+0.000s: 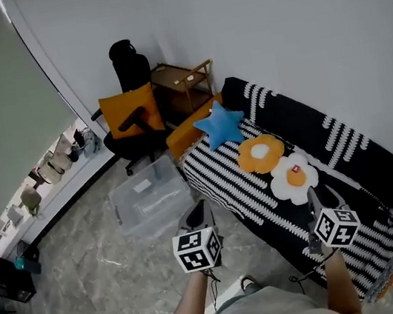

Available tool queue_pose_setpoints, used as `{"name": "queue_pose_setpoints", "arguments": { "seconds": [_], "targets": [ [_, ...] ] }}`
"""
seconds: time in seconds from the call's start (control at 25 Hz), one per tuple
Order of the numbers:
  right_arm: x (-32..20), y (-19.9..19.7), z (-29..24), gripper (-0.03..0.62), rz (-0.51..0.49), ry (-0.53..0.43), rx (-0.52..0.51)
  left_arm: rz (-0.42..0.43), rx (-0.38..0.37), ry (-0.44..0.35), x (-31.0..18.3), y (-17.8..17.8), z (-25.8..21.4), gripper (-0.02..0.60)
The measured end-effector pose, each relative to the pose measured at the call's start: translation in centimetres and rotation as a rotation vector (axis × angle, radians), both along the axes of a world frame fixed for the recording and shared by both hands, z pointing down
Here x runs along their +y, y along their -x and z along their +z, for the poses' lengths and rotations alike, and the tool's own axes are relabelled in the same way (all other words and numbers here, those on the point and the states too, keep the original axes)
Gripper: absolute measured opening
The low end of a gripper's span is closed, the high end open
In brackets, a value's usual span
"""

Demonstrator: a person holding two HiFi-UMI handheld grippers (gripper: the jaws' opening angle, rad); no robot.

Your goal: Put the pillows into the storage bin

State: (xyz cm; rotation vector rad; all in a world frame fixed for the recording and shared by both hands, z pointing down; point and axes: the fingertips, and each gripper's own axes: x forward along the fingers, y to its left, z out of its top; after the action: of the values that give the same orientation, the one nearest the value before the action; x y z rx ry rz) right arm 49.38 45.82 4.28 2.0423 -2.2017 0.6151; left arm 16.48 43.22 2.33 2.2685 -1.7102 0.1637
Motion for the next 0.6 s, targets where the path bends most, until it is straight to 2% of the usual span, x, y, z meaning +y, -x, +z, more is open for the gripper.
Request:
{"name": "queue_pose_setpoints", "arguments": {
  "seconds": [0.32,0.6],
  "targets": [
    [-6.0,1.7,2.3,0.166,0.018,0.058,0.024,0.03,0.009,0.047,-7.1,1.7,2.8,0.011],
    [-9.4,0.8,8.5,0.17,-0.017,0.219,0.051,0.004,0.02,0.176,-9.5,1.2,8.2,0.011]
  ]
}}
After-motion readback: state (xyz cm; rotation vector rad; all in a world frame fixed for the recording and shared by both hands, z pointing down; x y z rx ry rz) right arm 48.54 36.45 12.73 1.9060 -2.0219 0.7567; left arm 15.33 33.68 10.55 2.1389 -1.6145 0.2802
